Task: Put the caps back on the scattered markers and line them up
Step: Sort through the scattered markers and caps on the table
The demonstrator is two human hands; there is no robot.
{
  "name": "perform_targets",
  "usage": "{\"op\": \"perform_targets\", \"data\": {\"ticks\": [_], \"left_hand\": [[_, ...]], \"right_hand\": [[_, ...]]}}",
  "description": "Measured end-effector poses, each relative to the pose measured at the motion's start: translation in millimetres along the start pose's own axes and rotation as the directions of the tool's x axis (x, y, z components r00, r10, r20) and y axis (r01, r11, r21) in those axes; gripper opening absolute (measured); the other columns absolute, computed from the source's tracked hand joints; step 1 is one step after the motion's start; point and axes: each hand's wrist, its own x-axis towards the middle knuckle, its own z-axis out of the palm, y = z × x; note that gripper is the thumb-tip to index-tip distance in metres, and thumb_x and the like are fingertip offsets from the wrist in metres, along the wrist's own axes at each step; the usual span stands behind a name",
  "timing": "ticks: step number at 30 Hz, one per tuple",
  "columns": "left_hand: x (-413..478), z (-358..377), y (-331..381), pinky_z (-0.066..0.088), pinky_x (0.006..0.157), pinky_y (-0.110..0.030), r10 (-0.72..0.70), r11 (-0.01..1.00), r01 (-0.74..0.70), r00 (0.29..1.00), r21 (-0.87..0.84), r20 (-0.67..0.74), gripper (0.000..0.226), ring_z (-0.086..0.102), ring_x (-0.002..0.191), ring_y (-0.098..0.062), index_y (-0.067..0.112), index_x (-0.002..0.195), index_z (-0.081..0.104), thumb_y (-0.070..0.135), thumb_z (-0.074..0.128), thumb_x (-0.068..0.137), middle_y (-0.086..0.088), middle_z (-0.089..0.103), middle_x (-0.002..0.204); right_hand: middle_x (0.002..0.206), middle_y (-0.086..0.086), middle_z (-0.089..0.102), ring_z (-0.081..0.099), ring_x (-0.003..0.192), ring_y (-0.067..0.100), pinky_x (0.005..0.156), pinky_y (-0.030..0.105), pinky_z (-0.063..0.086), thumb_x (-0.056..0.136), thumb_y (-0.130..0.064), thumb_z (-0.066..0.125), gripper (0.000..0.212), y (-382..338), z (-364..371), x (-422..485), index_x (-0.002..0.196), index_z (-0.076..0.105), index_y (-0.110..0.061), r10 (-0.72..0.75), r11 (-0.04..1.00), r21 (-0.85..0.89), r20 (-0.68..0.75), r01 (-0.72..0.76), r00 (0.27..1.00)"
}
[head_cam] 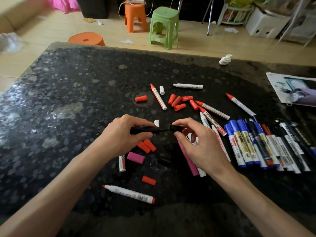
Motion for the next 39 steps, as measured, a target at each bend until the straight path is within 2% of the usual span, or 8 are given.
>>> {"op": "perform_targets", "data": {"ticks": [7,10,14,22,28,31,34,39], "left_hand": [[0,1,-1,0.041,0.066,-0.021,0.015,1.0,-0.015,1.0,-0.006,-0.007,0.026,0.061,0.072,0.006,0.053,0.11,0.073,0.034,0.074,0.092,0.03,0.067,0.073],[0,7,3,0.049,0.075,-0.032,0.045,0.999,-0.045,0.999,-0.026,-0.013,0.024,0.063,0.081,-0.002,0.056,0.109,0.072,0.039,0.073,0.092,0.023,0.069,0.084],[-1,11,10,0.053,0.083,-0.048,0.061,0.998,-0.062,0.998,-0.017,-0.023,0.032,0.06,0.088,-0.012,0.06,0.114,0.061,0.054,0.056,0.084,0.019,0.065,0.087],[-2,13,11,0.053,0.088,-0.048,0.077,0.997,-0.077,0.997,0.027,0.009,0.026,0.061,0.097,-0.009,0.056,0.115,0.063,0.04,0.066,0.096,0.025,0.065,0.094],[-3,12,6,0.055,0.087,-0.043,0.022,0.995,-0.025,0.999,0.1,0.03,0.023,0.063,0.097,-0.009,0.053,0.117,0.066,0.043,0.064,0.097,0.022,0.067,0.096],[-3,9,4,0.05,0.079,-0.036,-0.021,0.972,0.014,0.999,0.236,0.03,0.021,0.061,0.092,-0.013,0.05,0.119,0.065,0.041,0.06,0.1,0.021,0.058,0.084],[-5,9,7,0.047,0.085,-0.037,-0.028,0.957,0.016,0.999,0.288,0.036,0.028,0.062,0.107,-0.018,0.044,0.13,0.058,0.034,0.055,0.104,0.018,0.056,0.098],[-4,10,3,0.048,0.096,-0.044,0.003,0.972,-0.03,0.993,0.232,0.118,0.033,0.058,0.115,-0.019,0.045,0.137,0.047,0.032,0.044,0.107,0.007,0.061,0.124]], "right_hand": [[0.106,-0.015,0.071,0.067,0.1,0.006,0.086,0.018,0.051,0.097,-0.02,0.072,0.024,-1,2,-2,0.119,0.072,-0.029,-0.016,0.998,0.056,0.002,0.016,1.0],[0.103,-0.013,0.072,0.068,0.093,0.01,0.084,0.024,0.052,0.095,-0.018,0.075,0.026,-4,7,-3,0.119,0.076,-0.027,-0.043,0.996,0.071,-0.025,0.044,0.999],[0.097,-0.017,0.073,0.071,0.094,0.003,0.087,0.013,0.05,0.094,-0.013,0.076,0.024,-4,7,-4,0.117,0.078,-0.02,-0.032,0.991,0.13,-0.069,0.041,0.997],[0.099,-0.013,0.076,0.073,0.092,0.005,0.085,0.019,0.055,0.095,-0.021,0.074,0.022,-1,-2,-6,0.117,0.077,-0.023,0.03,0.979,0.198,0.064,-0.042,0.997],[0.116,-0.019,0.066,0.064,0.109,0.0,0.084,0.013,0.049,0.086,-0.043,0.08,0.052,2,-3,-3,0.135,0.062,-0.038,0.065,0.996,0.046,0.116,-0.071,0.991],[0.111,-0.021,0.057,0.058,0.105,-0.002,0.083,0.013,0.046,0.082,-0.05,0.08,0.041,5,0,-9,0.118,0.063,-0.037,0.059,0.992,-0.119,0.076,-0.05,0.995],[0.1,-0.021,0.052,0.051,0.1,-0.001,0.082,0.015,0.042,0.081,-0.056,0.078,0.028,1,7,-16,0.096,0.064,-0.037,0.013,0.974,-0.225,0.125,0.016,0.992],[0.099,-0.015,0.054,0.046,0.1,0.006,0.085,0.025,0.045,0.087,-0.052,0.075,0.025,3,23,-25,0.101,0.075,-0.031,-0.103,0.907,-0.368,0.278,0.204,0.955]]}}
